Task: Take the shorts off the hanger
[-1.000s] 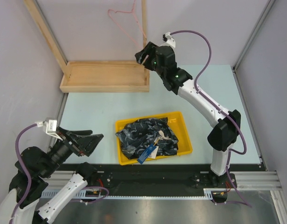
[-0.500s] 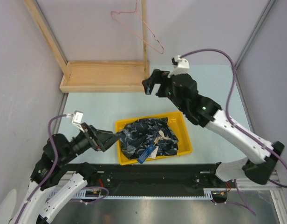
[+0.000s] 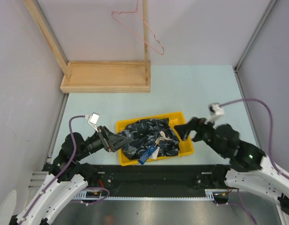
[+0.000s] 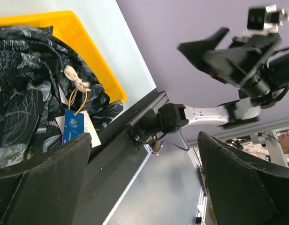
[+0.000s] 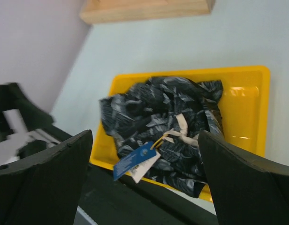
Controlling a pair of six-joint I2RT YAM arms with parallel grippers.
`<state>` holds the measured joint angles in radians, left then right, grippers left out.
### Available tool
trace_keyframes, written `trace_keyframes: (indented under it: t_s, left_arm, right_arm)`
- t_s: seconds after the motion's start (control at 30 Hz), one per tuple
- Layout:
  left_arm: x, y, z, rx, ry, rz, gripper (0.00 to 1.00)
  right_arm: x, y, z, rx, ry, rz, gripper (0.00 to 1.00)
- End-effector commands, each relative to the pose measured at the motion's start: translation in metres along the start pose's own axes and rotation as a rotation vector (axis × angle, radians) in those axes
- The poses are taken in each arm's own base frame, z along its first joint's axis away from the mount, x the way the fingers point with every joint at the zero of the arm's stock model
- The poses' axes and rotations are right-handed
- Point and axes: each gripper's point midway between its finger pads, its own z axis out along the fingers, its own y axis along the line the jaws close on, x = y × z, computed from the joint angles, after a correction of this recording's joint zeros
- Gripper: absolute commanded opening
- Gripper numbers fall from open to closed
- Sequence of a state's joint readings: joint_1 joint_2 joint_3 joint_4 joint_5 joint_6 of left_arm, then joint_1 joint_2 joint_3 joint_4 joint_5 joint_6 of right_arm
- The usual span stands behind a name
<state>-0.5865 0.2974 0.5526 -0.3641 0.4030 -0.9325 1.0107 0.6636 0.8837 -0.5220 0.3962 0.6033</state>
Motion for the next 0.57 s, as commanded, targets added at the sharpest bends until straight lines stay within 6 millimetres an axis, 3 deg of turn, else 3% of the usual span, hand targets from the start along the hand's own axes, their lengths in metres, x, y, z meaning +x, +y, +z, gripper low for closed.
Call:
trace_keyframes:
  t_s: [0.0,0.07,0.1,0.13,0.23,0.4,0.53]
  left_arm:
    - [0.004,-0.007,-0.001,0.077,-0.008,-0.013,1.00]
    - [0.006,-0.007,-0.004,0.086,-0.016,-0.007,1.00]
    - [0.008,-0.005,-0.005,0.089,-0.018,-0.006,1.00]
    - [0.008,-0.003,-0.005,0.090,-0.023,-0.006,1.00]
    - [0.012,-0.003,-0.008,0.129,-0.043,-0.006,1.00]
    - [0.018,-0.007,-0.019,0.238,-0.098,0.011,1.00]
    - [0.018,-0.017,-0.028,0.328,-0.141,0.021,1.00]
  right_arm:
    - [-0.015,-0.008,-0.057,-0.182,-0.171,0.181,1.00]
    - [-0.008,-0.017,-0.069,-0.207,-0.191,0.260,1.00]
    - [0.005,-0.025,-0.067,-0.197,-0.172,0.269,1.00]
    - [0.004,-0.027,-0.079,-0.240,-0.193,0.312,1.00]
    - [0.025,-0.034,-0.076,-0.208,-0.121,0.315,1.00]
    - [0.034,-0.027,-0.070,-0.258,-0.107,0.306,1.00]
    - [0.031,0.001,-0.071,-0.409,-0.106,0.308,1.00]
